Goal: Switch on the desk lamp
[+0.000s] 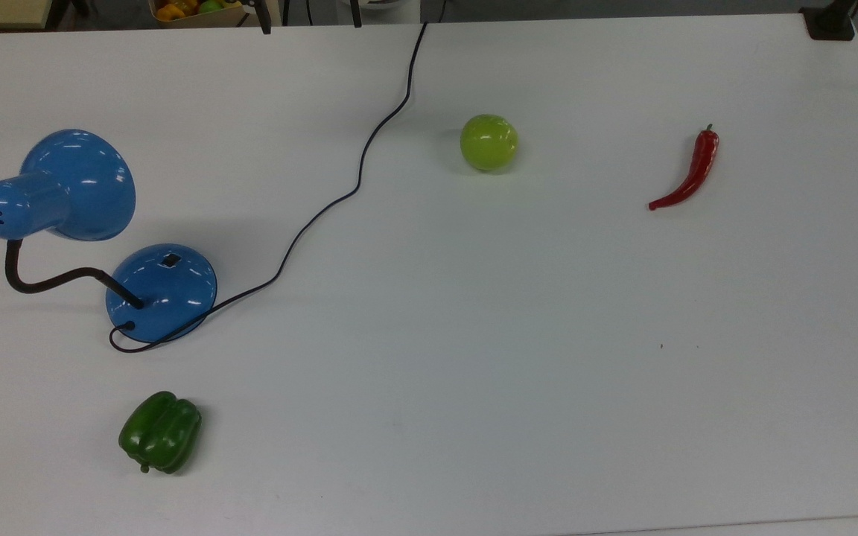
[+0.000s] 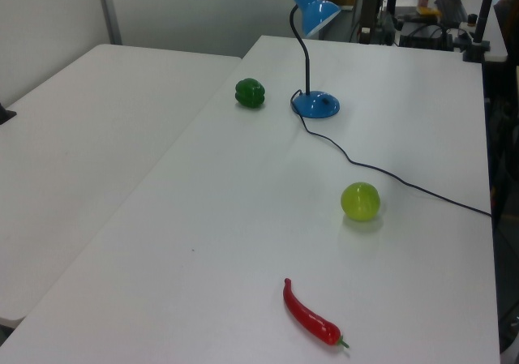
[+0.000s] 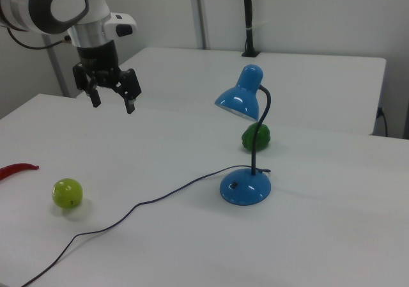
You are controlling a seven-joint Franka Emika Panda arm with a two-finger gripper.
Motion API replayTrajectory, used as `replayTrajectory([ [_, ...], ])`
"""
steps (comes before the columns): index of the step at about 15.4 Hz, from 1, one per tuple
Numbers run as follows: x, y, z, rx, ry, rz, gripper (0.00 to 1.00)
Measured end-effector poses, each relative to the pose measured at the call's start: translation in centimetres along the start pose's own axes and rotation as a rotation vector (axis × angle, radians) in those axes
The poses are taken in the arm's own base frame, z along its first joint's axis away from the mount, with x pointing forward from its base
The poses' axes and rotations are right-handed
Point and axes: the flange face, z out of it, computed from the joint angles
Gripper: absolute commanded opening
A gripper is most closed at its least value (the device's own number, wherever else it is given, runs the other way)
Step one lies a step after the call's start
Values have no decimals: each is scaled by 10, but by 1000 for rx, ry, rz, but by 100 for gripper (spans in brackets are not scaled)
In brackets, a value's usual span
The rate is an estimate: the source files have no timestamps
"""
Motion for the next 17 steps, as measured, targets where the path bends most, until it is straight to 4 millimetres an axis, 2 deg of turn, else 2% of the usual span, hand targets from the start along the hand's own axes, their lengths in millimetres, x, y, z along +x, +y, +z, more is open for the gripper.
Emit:
replayTrajectory([
  [12,0,1,-2,-2,3,-10,99],
  [15,0,1,-1,-3,3,-23,81],
  [17,1,1,-2,-3,6,-26,60],
])
